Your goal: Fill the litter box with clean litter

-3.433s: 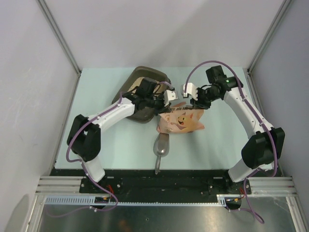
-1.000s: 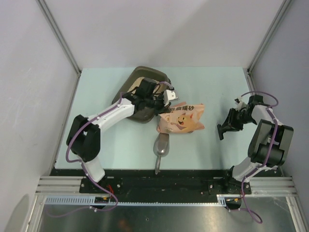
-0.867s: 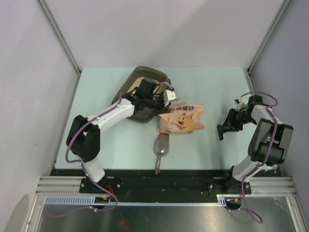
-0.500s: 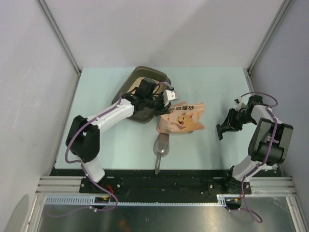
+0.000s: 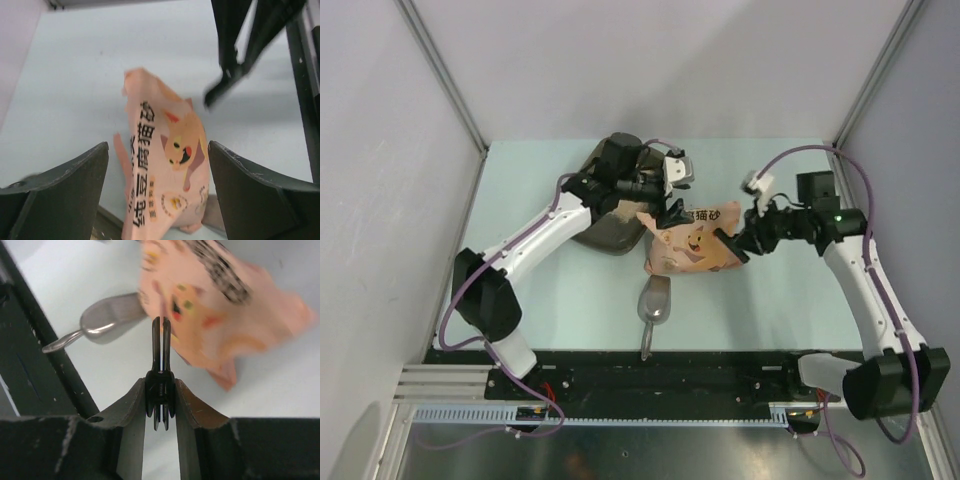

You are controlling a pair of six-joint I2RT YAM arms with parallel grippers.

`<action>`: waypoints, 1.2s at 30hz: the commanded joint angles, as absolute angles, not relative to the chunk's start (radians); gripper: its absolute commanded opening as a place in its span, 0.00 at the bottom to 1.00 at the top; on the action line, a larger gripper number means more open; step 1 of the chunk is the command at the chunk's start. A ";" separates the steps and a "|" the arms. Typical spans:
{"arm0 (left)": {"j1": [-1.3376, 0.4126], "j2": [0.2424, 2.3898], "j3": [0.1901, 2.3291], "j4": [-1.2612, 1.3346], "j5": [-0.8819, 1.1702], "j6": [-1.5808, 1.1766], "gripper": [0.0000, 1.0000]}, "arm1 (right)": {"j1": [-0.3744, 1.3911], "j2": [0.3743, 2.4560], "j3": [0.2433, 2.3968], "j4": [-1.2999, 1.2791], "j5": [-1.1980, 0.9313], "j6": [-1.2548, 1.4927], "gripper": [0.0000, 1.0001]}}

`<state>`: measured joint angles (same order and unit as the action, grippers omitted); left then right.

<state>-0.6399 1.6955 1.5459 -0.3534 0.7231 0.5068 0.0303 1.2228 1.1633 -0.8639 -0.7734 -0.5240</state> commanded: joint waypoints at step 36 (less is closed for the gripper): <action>-0.719 1.640 1.496 -0.344 0.822 0.557 0.41 | 0.396 1.279 1.416 -0.818 -0.637 -0.741 0.00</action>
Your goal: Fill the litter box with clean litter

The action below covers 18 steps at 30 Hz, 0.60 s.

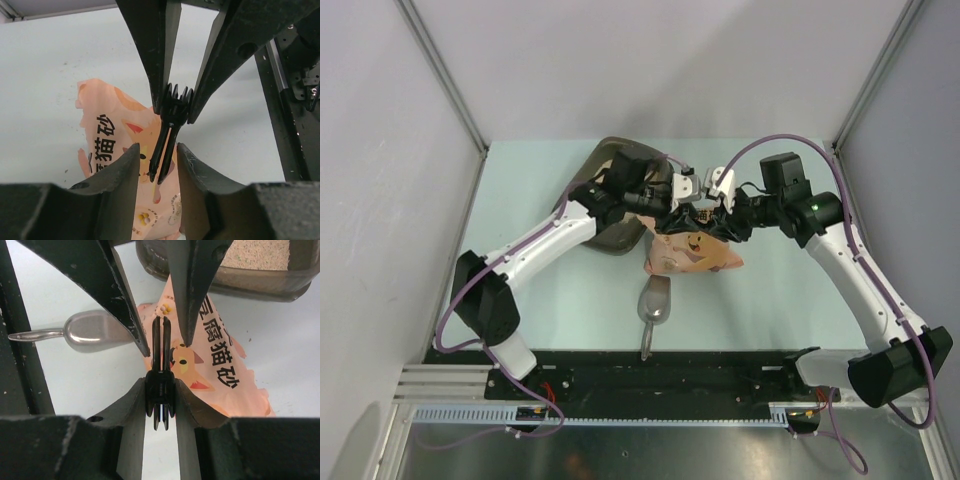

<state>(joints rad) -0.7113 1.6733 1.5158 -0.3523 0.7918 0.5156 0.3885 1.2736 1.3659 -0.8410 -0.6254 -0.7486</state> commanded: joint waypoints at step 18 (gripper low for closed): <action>-0.718 1.637 1.491 -0.342 0.819 0.560 0.00 | 0.399 1.312 1.416 -0.844 -0.607 -0.787 0.64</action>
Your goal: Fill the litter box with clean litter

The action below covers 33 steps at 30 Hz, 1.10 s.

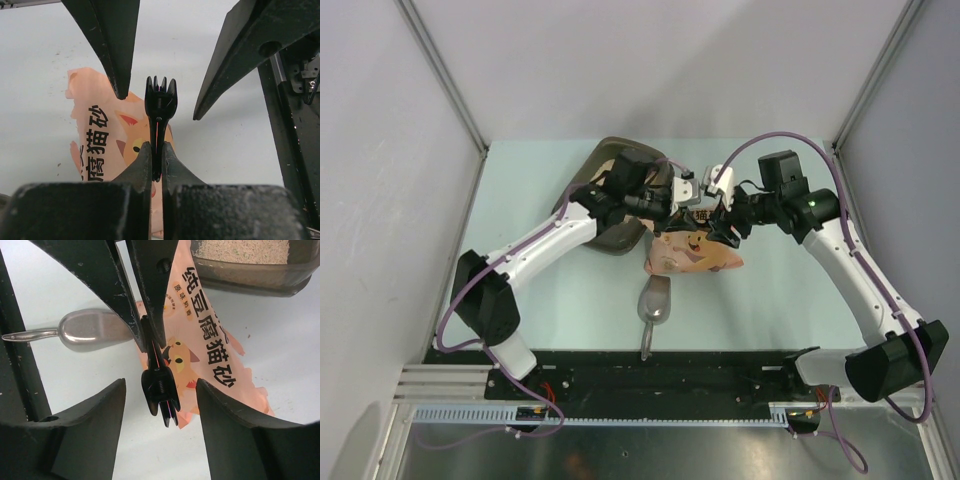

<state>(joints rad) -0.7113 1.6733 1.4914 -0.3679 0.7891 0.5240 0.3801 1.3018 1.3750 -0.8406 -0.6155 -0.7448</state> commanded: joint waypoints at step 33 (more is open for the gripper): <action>-0.647 1.637 1.471 -0.342 0.937 0.540 0.00 | 0.322 1.318 1.419 -0.882 -0.767 -0.842 0.69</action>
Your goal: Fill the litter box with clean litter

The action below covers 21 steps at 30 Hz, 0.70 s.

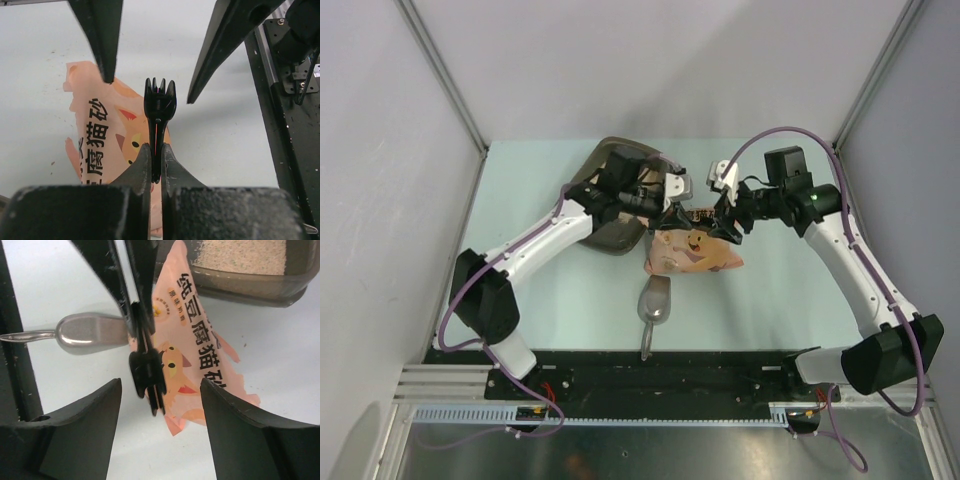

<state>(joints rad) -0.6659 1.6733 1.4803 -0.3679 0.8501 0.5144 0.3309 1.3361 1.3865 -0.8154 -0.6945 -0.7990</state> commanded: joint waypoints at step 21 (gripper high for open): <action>-0.647 1.640 1.476 -0.342 0.939 0.529 0.00 | 0.377 1.385 1.419 -0.767 -0.741 -0.778 0.42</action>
<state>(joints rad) -0.6491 1.6730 1.4734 -0.3672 0.8764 0.5083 0.3805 1.3876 1.3865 -0.8108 -0.7460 -0.7864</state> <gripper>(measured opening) 0.039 0.468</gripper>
